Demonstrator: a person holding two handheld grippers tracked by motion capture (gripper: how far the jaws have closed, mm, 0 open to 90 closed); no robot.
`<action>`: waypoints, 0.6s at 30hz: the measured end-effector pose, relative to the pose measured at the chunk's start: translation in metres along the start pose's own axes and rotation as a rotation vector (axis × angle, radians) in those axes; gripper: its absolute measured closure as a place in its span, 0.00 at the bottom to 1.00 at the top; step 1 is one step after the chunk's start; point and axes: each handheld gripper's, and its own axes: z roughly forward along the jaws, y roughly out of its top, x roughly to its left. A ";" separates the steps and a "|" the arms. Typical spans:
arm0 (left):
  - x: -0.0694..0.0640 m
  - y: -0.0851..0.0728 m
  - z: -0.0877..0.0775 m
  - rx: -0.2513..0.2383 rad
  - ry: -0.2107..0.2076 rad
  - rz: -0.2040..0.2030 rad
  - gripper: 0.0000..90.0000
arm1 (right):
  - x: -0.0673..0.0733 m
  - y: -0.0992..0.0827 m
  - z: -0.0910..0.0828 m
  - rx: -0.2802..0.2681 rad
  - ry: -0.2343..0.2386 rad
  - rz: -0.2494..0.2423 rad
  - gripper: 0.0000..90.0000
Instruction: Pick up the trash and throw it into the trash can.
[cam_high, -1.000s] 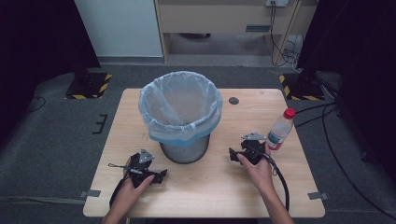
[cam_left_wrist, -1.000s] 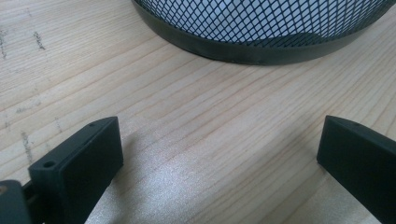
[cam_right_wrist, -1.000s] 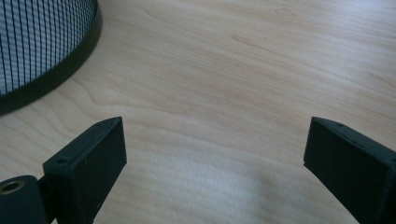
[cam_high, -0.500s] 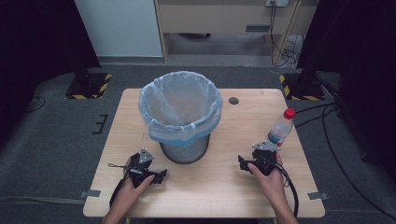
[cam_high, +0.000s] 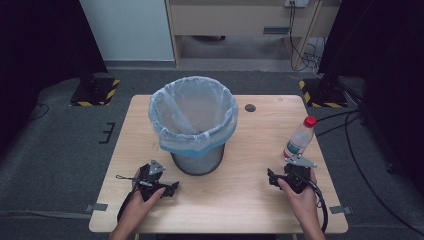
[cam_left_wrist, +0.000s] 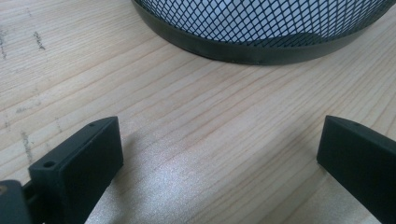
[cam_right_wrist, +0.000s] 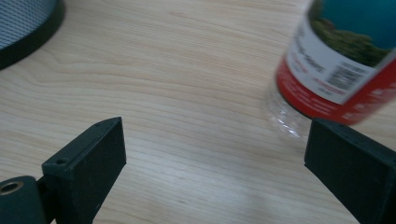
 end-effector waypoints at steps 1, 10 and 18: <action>0.000 0.000 0.000 0.000 0.000 0.000 0.00 | -0.003 -0.001 0.000 0.000 -0.012 0.005 0.06; 0.000 0.000 0.000 0.000 0.000 0.000 0.00 | -0.021 0.002 -0.007 -0.017 -0.081 0.041 0.07; 0.000 0.000 0.000 0.000 0.000 0.000 0.00 | -0.038 0.015 -0.014 -0.053 -0.125 0.069 0.06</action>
